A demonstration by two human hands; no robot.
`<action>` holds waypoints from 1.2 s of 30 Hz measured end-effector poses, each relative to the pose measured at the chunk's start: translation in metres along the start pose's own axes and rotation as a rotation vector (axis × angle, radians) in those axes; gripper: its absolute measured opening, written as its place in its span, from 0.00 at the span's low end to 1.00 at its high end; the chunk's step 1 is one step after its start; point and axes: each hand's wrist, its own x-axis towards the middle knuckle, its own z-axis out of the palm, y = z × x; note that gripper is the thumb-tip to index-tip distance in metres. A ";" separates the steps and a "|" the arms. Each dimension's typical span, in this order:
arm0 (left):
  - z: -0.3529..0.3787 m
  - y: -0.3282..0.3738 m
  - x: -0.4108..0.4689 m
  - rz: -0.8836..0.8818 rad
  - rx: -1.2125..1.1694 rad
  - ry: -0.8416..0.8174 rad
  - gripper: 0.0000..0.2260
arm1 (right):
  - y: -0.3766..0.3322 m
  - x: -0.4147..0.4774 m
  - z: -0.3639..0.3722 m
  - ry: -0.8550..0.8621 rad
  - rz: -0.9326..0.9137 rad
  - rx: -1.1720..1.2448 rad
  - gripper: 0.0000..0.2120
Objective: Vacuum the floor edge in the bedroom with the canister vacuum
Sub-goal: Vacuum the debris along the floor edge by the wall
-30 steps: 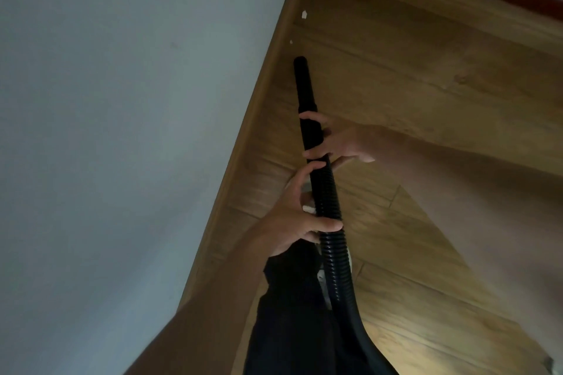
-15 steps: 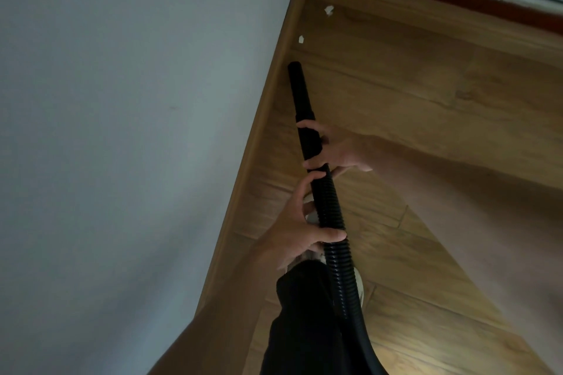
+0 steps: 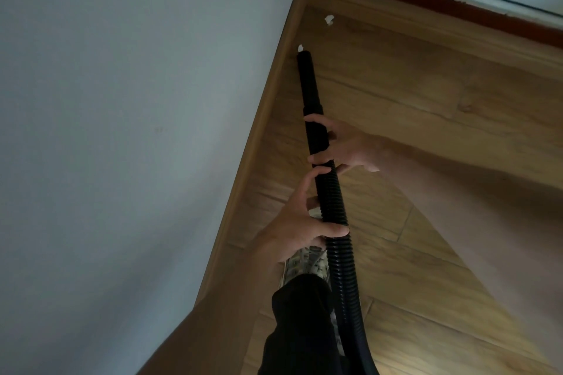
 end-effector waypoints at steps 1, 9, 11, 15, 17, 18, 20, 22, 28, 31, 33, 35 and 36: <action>0.000 0.001 0.001 -0.003 0.002 -0.001 0.42 | 0.000 0.000 0.000 0.002 -0.004 0.002 0.41; -0.008 0.005 0.007 0.026 -0.013 0.025 0.42 | -0.003 0.011 0.000 0.012 -0.031 0.043 0.40; -0.009 0.007 0.008 0.037 -0.032 0.044 0.42 | -0.007 0.015 0.000 0.008 -0.032 0.047 0.40; -0.012 0.012 0.012 0.035 -0.074 0.053 0.41 | -0.013 0.021 -0.001 0.004 -0.040 0.055 0.40; -0.011 0.016 0.014 0.041 -0.072 0.055 0.41 | -0.016 0.022 -0.003 0.003 -0.045 0.057 0.40; -0.011 0.017 0.015 0.043 -0.070 0.052 0.41 | -0.017 0.023 -0.005 0.000 -0.046 0.060 0.40; -0.008 0.021 0.019 0.042 -0.072 0.047 0.41 | -0.018 0.023 -0.011 -0.003 -0.043 0.063 0.40; -0.005 0.026 0.023 0.038 -0.073 0.042 0.41 | -0.019 0.023 -0.018 0.001 -0.038 0.055 0.40; 0.004 0.039 0.039 0.034 -0.025 0.025 0.42 | -0.022 0.021 -0.044 0.042 -0.020 0.046 0.40; 0.007 0.045 0.043 0.027 0.001 0.019 0.42 | -0.022 0.020 -0.052 0.070 -0.007 0.069 0.40; 0.007 0.049 0.044 0.022 0.007 0.018 0.43 | -0.023 0.020 -0.055 0.085 -0.004 0.077 0.40; 0.007 0.052 0.045 0.011 0.015 0.012 0.43 | -0.023 0.018 -0.056 0.091 -0.003 0.088 0.40; 0.007 0.052 0.044 0.004 0.020 0.010 0.43 | -0.023 0.017 -0.056 0.094 -0.002 0.094 0.40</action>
